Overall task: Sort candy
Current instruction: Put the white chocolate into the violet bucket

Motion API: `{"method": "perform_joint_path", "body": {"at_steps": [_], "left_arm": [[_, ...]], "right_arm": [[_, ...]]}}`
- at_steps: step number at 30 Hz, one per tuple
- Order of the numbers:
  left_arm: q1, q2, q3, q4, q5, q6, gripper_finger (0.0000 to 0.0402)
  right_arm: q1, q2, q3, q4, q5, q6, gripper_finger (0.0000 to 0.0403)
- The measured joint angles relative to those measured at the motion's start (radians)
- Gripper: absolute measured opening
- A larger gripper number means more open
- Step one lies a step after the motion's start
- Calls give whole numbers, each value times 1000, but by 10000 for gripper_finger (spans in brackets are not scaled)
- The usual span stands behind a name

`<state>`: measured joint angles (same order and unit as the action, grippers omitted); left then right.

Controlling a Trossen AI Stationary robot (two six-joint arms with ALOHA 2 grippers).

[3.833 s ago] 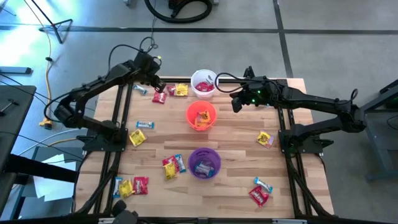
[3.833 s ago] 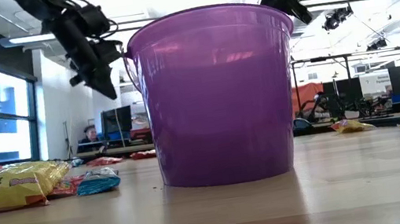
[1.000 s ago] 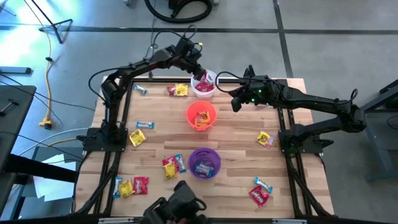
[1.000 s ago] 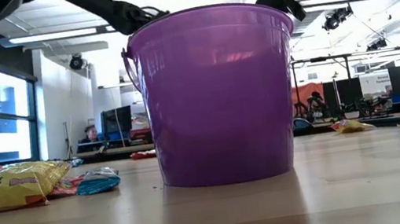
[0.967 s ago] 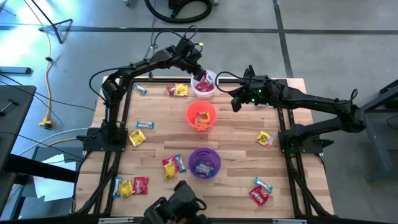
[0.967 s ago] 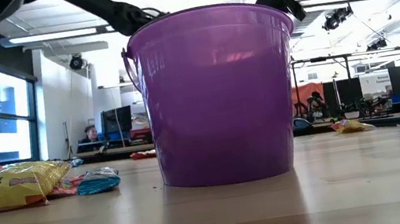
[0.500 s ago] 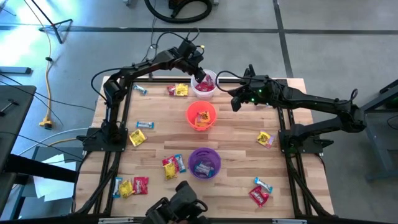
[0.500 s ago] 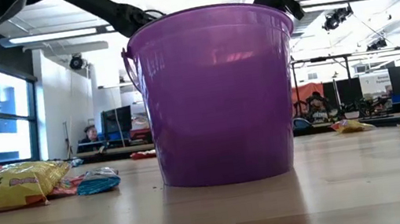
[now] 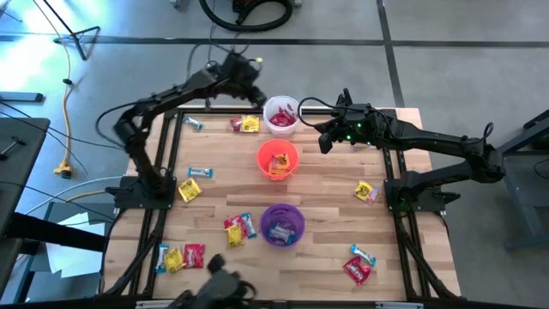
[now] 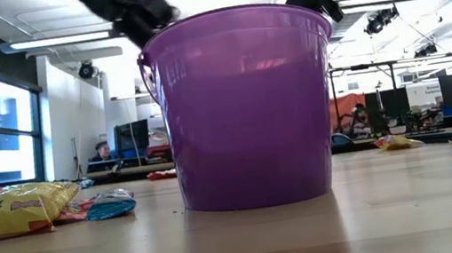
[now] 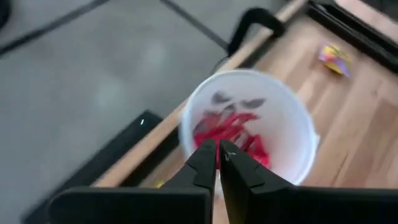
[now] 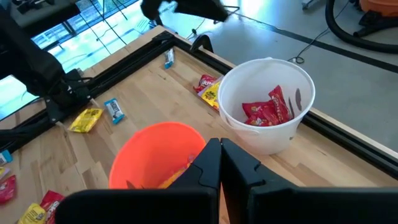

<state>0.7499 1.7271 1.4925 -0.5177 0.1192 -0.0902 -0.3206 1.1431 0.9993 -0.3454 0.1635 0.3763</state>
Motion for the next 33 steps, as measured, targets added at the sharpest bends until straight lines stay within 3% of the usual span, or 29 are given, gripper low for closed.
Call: {"method": "perform_joint_path", "body": {"at_steps": [7,12,17,24,28,33], "left_arm": [[159,-243,-375,-49,-159,-343,2],[296,-317,-506,-210,-169,-506,25],[345,-334,-508,-255,-148,-572,79],[396,-274,-486,-128,-151,-870,153],[399,-200,-462,-148,-149,-1033,165],[352,-116,-374,-268,-189,-1057,166]], "right_arm": [[0,0,0,0,0,-18,0],[0,0,0,0,-6,-44,0],[0,0,0,0,-36,-65,0],[0,0,0,-1,-106,-142,0],[0,0,0,0,-147,-198,0],[0,0,0,-9,-214,-244,0]]}}
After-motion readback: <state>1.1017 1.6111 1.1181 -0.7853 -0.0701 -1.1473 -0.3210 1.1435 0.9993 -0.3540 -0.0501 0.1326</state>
